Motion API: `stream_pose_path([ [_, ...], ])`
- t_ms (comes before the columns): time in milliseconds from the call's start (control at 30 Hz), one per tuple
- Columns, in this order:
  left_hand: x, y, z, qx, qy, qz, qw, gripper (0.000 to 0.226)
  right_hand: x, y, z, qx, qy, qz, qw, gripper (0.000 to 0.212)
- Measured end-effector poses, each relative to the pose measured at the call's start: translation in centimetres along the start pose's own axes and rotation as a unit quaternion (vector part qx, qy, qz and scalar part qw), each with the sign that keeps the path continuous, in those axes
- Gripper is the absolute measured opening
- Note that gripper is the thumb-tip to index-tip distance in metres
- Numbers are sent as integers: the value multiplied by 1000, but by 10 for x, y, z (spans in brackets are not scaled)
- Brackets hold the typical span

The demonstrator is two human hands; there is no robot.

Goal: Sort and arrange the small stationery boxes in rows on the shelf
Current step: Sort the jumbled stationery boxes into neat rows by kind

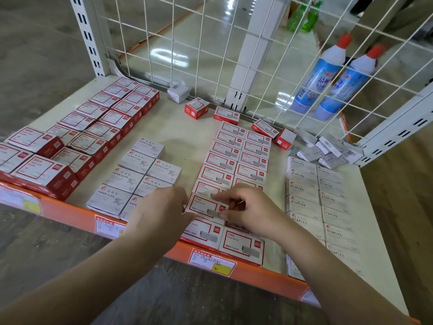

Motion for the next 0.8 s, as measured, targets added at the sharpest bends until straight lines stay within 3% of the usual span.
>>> stream_pose_path([
  [167,-1,0,0,6,3,13,1000,25,0,0,0,-1,0,2,1000,36],
  [500,-1,-3,0,-7,8,21,1000,11,-2,0,1,-3,-5,-5,1000,35],
  [800,-1,-3,2,-4,2,35,999,16,-3,0,2,-7,-13,-11,1000,36],
])
Point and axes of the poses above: each hand's wrist, its own z-axis away from the middle knuckle, its own y-axis out of the back of the hand, x = y × z, the point moved 4 cm from there along -z, towards the middle knuckle, and after that the axes turned 7 degrees about -x, right-handed, at the moved point
